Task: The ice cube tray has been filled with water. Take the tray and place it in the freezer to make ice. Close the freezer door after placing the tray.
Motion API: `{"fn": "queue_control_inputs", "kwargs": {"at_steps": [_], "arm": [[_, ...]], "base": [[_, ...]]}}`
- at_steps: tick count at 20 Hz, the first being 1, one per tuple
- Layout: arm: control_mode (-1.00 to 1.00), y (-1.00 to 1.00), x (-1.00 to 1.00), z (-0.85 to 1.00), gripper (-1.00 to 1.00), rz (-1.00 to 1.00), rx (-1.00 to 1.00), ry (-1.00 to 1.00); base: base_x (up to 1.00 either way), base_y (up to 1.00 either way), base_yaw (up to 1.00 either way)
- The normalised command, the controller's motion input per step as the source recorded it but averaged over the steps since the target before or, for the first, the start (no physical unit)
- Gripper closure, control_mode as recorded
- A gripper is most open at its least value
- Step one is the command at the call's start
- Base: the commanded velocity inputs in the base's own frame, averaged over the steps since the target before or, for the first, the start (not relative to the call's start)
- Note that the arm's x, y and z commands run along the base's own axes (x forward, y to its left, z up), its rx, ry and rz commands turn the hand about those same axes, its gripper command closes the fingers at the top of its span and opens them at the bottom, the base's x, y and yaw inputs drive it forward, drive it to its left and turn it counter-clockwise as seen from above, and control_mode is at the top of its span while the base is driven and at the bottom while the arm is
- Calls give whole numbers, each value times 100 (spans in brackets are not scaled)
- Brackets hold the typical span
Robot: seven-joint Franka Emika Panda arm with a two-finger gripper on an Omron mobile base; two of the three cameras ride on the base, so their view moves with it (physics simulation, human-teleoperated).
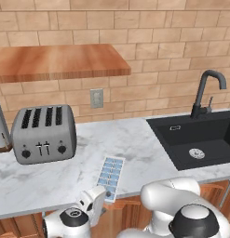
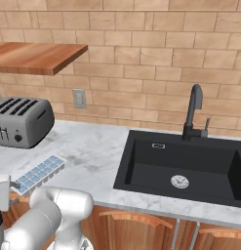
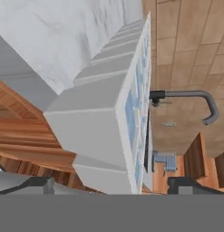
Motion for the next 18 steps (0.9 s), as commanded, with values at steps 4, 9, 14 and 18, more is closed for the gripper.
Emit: {"fn": "queue_control_inputs", "kwargs": {"at_steps": [4, 9, 14, 18], "arm": [[-100, 0, 10, -12, -100, 0, 0, 0], [-100, 0, 0, -1, -100, 0, 0, -7], [-100, -1, 0, 0, -100, 0, 0, -11], [-100, -8, 0, 0, -100, 0, 0, -13]], "base": [[0, 0, 0], [0, 0, 0], [0, 0, 0], [0, 0, 0]]}}
